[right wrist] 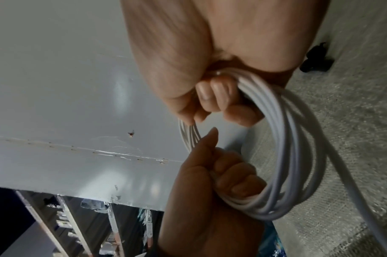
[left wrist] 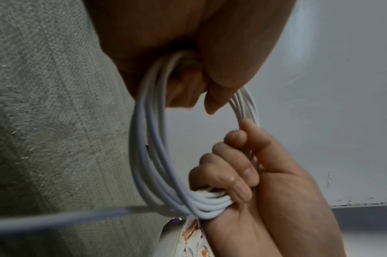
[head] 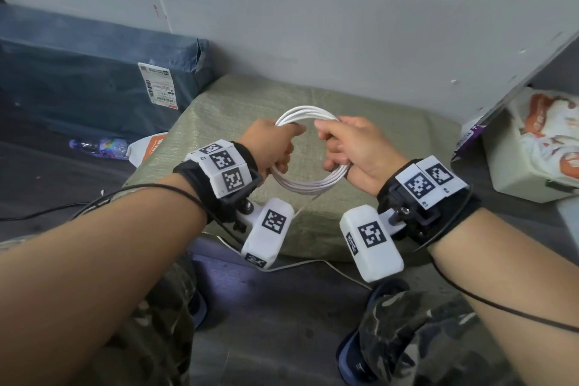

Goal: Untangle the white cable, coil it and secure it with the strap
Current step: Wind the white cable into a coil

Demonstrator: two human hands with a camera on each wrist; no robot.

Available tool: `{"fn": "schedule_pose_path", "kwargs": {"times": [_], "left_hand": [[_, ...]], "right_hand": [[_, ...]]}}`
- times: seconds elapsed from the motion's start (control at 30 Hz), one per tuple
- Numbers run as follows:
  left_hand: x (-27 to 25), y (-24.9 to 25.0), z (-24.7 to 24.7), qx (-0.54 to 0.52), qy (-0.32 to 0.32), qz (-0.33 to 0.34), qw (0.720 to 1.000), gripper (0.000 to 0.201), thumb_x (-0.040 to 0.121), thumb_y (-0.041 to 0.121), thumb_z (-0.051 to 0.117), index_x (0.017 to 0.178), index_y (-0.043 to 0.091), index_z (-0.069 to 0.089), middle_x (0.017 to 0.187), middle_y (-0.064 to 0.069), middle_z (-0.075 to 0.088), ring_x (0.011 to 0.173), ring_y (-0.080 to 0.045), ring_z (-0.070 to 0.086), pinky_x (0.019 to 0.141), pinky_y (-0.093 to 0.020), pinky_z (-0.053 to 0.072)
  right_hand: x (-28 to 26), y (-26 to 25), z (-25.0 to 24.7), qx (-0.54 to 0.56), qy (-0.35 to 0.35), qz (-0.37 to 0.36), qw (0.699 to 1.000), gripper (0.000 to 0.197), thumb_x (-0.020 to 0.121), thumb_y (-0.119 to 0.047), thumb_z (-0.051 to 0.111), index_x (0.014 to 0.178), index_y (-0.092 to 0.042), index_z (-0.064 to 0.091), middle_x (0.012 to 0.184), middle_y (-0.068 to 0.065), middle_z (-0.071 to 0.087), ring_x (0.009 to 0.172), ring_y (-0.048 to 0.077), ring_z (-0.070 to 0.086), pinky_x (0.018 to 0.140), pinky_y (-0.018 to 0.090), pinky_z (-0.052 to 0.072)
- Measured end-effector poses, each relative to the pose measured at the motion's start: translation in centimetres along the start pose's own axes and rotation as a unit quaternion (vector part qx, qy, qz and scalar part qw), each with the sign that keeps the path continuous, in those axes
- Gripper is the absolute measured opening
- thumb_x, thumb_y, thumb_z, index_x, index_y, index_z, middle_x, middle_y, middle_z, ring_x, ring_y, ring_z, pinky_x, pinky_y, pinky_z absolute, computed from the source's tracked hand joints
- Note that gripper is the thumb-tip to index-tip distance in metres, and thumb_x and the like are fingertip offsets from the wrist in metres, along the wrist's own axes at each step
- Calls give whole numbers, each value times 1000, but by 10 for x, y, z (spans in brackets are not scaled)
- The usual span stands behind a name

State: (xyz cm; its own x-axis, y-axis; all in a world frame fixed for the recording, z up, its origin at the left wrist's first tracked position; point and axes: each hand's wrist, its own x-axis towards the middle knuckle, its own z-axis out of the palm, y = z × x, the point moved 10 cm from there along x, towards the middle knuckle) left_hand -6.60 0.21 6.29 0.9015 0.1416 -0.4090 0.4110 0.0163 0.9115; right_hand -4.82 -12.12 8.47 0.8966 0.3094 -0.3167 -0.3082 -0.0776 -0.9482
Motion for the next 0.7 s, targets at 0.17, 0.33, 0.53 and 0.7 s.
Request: {"fn": "schedule_pose_path", "kwargs": {"times": [0.17,0.33,0.53,0.7], "left_hand": [[-10,-19,18,-27,-64,-71,995,31,94,32,53,76,7,47,59,-11,60,46,-23,61,48,-29,52],[-15,-21,27,-51,-93,-84,991,39,97,27,47,65,5,50,64,-13,61,57,-27,64,55,-31,57],[-14,-38,21,104,-81,-104,986,36,95,25,45,79,2,68,79,-11,68,70,-22,65,71,-38,59],[-17,-36,21,180,-114,-118,970,39,96,33,41,101,6,68,79,-12,68,64,-23,65,65,-33,54]], "right_hand": [[-1,-11,-7,-22,52,-45,997,27,84,-9,57,60,-17,49,44,-6,26,35,9,23,43,25,28],[-4,-28,-11,-125,103,-124,979,17,69,-23,60,65,-7,56,41,-6,33,38,14,33,52,35,33],[-14,-46,1,-232,107,-204,945,27,72,-24,60,65,1,52,52,2,37,52,21,39,53,36,34],[-14,-47,2,-226,96,-208,947,21,72,-21,62,60,-6,53,48,-3,37,49,19,36,51,36,33]]}}
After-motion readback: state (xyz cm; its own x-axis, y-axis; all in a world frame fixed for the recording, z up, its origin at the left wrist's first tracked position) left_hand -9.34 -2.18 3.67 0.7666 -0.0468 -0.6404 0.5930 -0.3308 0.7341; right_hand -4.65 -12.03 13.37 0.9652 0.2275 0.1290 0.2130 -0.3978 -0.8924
